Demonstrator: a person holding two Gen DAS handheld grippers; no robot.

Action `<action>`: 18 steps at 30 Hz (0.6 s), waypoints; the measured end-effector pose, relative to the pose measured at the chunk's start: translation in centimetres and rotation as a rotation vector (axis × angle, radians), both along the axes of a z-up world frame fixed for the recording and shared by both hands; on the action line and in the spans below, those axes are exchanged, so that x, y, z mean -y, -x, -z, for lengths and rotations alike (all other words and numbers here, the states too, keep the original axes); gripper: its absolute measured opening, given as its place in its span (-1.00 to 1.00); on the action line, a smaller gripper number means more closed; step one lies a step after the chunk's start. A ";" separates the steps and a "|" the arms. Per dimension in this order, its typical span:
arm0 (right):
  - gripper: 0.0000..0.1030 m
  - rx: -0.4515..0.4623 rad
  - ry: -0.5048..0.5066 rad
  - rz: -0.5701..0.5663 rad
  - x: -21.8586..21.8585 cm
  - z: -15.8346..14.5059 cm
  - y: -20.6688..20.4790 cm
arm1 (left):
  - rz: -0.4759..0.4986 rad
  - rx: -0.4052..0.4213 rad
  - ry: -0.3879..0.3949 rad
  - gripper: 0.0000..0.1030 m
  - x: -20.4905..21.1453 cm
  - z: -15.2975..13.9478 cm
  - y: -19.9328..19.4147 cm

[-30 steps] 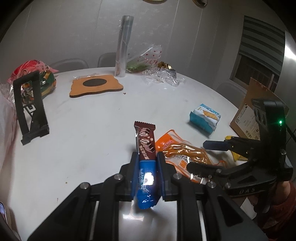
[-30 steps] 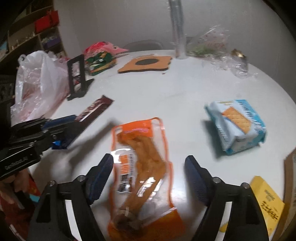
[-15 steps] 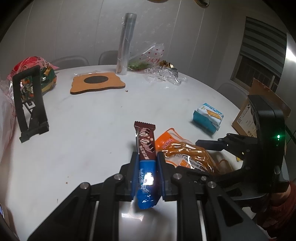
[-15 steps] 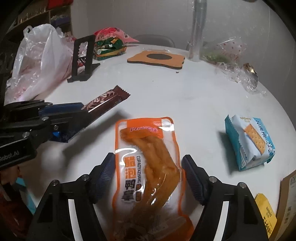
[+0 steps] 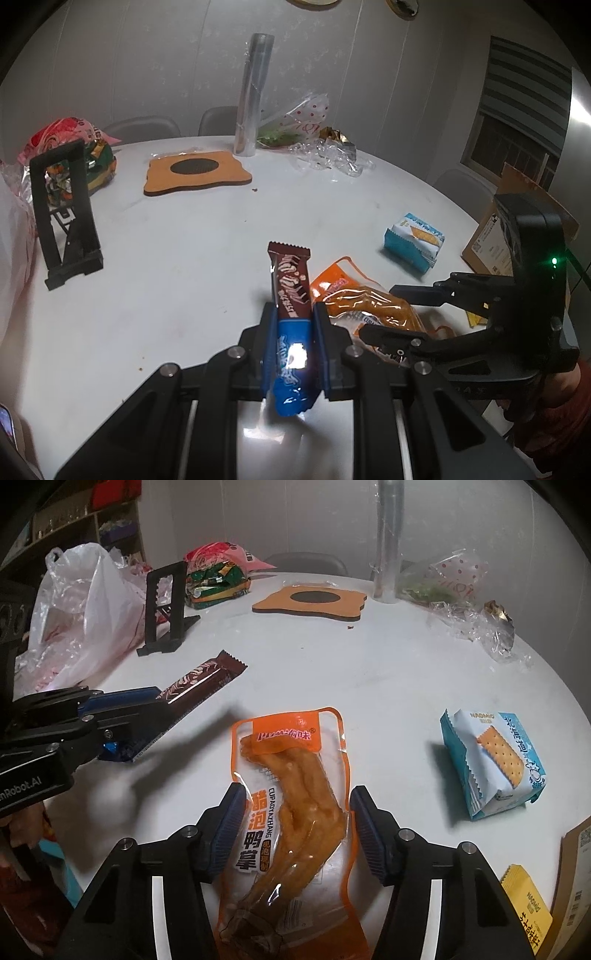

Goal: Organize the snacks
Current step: 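Lift the chocolate bar with the left gripper while the right lifts the orange pouch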

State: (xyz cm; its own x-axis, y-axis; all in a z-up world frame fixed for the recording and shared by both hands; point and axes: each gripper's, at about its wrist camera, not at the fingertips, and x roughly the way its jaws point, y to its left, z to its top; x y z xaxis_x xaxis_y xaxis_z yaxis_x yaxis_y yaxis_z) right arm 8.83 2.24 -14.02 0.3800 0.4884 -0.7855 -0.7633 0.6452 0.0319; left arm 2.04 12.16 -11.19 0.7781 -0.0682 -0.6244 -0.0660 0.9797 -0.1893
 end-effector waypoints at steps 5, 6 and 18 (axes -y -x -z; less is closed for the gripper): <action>0.25 -0.031 0.002 -0.002 0.3 0.2 -0.3 | 0.000 -0.005 0.000 -0.67 0.1 0.2 0.0; 0.29 -0.033 0.002 0.000 0.4 0.2 -0.2 | 0.000 -0.005 -0.001 -0.67 0.1 0.2 0.0; 0.56 0.024 0.047 -0.005 2.4 0.6 2.5 | 0.010 -0.006 -0.005 -0.67 0.1 0.5 0.0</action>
